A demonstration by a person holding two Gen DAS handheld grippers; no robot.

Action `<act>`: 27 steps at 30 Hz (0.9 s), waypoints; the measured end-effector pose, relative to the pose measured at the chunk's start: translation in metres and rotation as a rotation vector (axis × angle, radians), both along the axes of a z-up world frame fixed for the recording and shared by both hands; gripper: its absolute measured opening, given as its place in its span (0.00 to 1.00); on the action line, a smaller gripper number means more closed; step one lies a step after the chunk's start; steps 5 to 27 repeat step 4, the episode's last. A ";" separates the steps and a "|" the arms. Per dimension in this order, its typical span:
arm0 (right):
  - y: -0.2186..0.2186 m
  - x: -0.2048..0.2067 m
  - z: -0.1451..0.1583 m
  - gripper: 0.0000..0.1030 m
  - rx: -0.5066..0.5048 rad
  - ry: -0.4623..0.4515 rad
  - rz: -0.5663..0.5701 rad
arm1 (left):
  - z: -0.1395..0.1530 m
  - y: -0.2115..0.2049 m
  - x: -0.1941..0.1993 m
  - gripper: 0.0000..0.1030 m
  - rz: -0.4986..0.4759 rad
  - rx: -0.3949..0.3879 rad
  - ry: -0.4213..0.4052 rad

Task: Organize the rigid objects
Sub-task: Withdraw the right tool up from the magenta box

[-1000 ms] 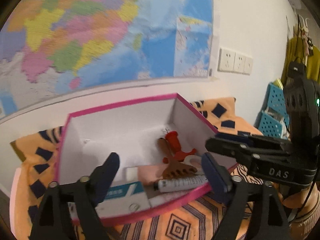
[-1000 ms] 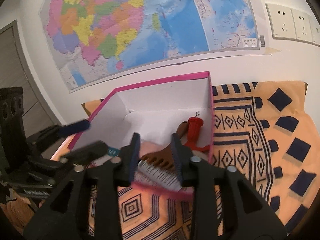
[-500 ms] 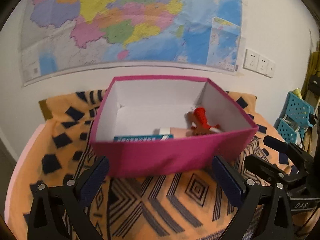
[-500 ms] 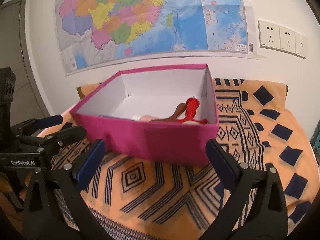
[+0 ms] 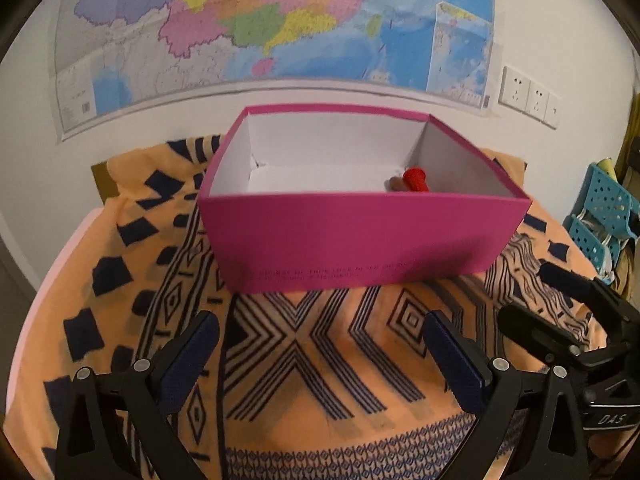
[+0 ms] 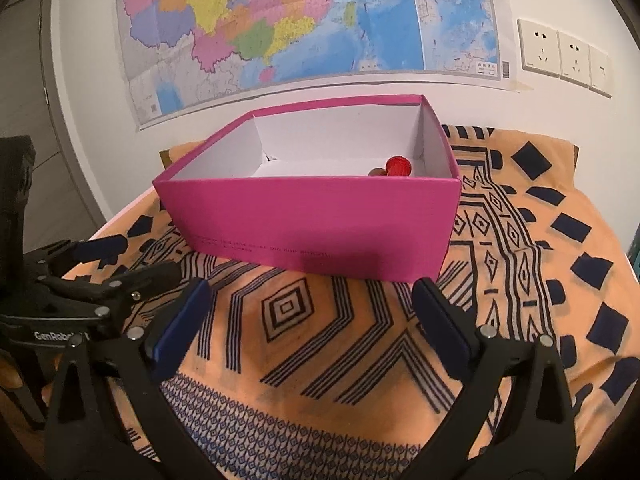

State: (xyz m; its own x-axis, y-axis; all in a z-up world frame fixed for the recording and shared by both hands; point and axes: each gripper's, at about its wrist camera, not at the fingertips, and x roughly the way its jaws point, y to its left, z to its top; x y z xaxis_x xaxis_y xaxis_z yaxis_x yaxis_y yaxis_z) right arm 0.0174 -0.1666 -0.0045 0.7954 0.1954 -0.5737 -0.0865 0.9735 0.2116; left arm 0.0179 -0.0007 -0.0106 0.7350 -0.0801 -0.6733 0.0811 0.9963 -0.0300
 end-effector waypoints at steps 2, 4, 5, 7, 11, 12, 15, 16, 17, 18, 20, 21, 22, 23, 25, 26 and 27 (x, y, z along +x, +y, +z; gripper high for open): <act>0.000 -0.002 -0.002 0.98 -0.001 0.003 -0.003 | -0.003 -0.001 0.000 1.00 0.005 0.011 0.003; 0.000 -0.002 -0.004 0.98 0.001 0.010 -0.004 | -0.005 -0.002 0.000 1.00 0.014 0.011 0.019; 0.000 -0.002 -0.004 0.98 0.001 0.010 -0.004 | -0.005 -0.002 0.000 1.00 0.014 0.011 0.019; 0.000 -0.002 -0.004 0.98 0.001 0.010 -0.004 | -0.005 -0.002 0.000 1.00 0.014 0.011 0.019; 0.000 -0.002 -0.004 0.98 0.001 0.010 -0.004 | -0.005 -0.002 0.000 1.00 0.014 0.011 0.019; 0.000 -0.002 -0.004 0.98 0.001 0.010 -0.004 | -0.005 -0.002 0.000 1.00 0.014 0.011 0.019; 0.000 -0.002 -0.004 0.98 0.001 0.010 -0.004 | -0.005 -0.002 0.000 1.00 0.014 0.011 0.019; 0.000 -0.002 -0.004 0.98 0.001 0.010 -0.004 | -0.005 -0.002 0.000 1.00 0.014 0.011 0.019; 0.000 -0.002 -0.004 0.98 0.001 0.010 -0.004 | -0.005 -0.002 0.000 1.00 0.014 0.011 0.019; 0.000 -0.002 -0.004 0.98 0.001 0.010 -0.004 | -0.005 -0.002 0.000 1.00 0.014 0.011 0.019; 0.000 -0.002 -0.004 0.98 0.001 0.010 -0.004 | -0.005 -0.002 0.000 1.00 0.014 0.011 0.019; 0.000 -0.002 -0.004 0.98 0.001 0.010 -0.004 | -0.005 -0.002 0.000 1.00 0.014 0.011 0.019; 0.000 -0.002 -0.004 0.98 0.001 0.010 -0.004 | -0.005 -0.002 0.000 1.00 0.014 0.011 0.019; 0.000 -0.002 -0.004 0.98 0.001 0.010 -0.004 | -0.005 -0.002 0.000 1.00 0.014 0.011 0.019; 0.000 -0.002 -0.004 0.98 0.001 0.010 -0.004 | -0.005 -0.002 0.000 1.00 0.014 0.011 0.019; 0.000 -0.002 -0.004 0.98 0.001 0.010 -0.004 | -0.005 -0.002 0.000 1.00 0.014 0.011 0.019; 0.000 -0.002 -0.004 0.98 0.001 0.010 -0.004 | -0.005 -0.002 0.000 1.00 0.014 0.011 0.019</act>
